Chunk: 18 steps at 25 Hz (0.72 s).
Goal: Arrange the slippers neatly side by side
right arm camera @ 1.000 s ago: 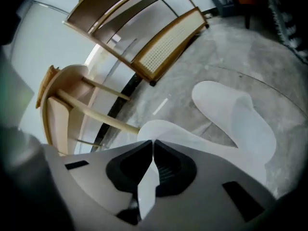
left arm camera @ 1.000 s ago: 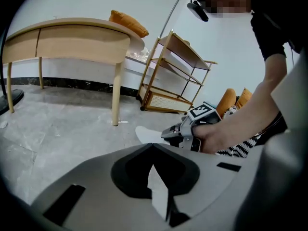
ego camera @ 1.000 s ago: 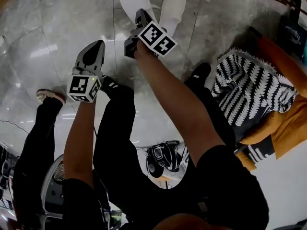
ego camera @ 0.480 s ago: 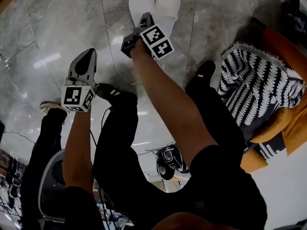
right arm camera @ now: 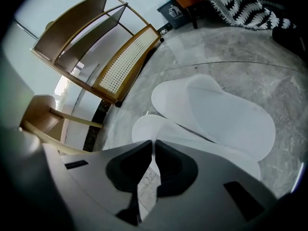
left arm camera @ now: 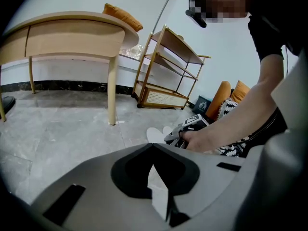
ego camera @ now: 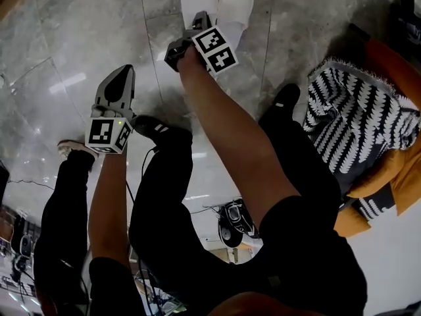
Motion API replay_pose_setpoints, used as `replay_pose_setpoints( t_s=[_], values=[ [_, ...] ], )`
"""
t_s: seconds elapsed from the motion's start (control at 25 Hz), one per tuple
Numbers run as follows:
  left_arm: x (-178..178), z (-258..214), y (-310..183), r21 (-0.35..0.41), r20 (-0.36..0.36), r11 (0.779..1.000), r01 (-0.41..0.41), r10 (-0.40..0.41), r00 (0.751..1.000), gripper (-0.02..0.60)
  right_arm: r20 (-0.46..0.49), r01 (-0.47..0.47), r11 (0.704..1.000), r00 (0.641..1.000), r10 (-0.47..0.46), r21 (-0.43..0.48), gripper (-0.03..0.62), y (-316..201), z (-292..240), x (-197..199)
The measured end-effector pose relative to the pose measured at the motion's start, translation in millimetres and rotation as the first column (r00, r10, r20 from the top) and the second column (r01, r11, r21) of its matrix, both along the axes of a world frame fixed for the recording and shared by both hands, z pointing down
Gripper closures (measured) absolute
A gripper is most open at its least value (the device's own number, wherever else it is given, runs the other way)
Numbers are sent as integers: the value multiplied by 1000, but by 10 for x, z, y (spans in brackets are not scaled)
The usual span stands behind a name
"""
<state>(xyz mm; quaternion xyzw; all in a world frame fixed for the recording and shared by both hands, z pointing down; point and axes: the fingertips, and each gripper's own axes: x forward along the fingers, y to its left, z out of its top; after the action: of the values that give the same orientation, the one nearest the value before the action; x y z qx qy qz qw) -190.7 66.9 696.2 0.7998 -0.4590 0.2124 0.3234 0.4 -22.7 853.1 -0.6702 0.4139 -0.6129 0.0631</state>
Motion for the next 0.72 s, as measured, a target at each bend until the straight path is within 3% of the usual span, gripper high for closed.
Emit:
replay_pose_setpoints(
  t_s=[0.08,0.12,0.16,0.32,0.48,0.56,0.64,0.72],
  values=[
    [-21,8,14,-6,4,1000,3,-3,1000,568,21,-2,1000,1000,2,1,545,18,27,-8],
    [-30,8,18,-9,6,1000,5,-5,1000,568,36,-1,1000,999,1,2,453,31,35,-20],
    [-34,3,22,-12,8,1000,6,-6,1000,568,46,3,1000,999,-3,0,408,51,36,-30],
    [-16,-81,46,-22,13,1000,8,-8,1000,568,52,18,999,999,-17,-33,407,248,-61,-52],
    [39,-313,24,-21,17,999,28,-27,999,568,64,75,996,995,-72,-55,422,527,-391,-86],
    [112,-496,-16,-20,14,999,42,-42,999,568,45,153,987,987,-151,-47,482,618,-663,-34],
    [225,-738,-61,-18,6,998,55,-55,998,568,10,260,965,966,-260,-22,548,650,-1006,78],
    [377,-1040,-93,-9,-1,998,61,-61,998,568,-9,355,935,935,-355,26,559,630,-1408,221]
  ],
)
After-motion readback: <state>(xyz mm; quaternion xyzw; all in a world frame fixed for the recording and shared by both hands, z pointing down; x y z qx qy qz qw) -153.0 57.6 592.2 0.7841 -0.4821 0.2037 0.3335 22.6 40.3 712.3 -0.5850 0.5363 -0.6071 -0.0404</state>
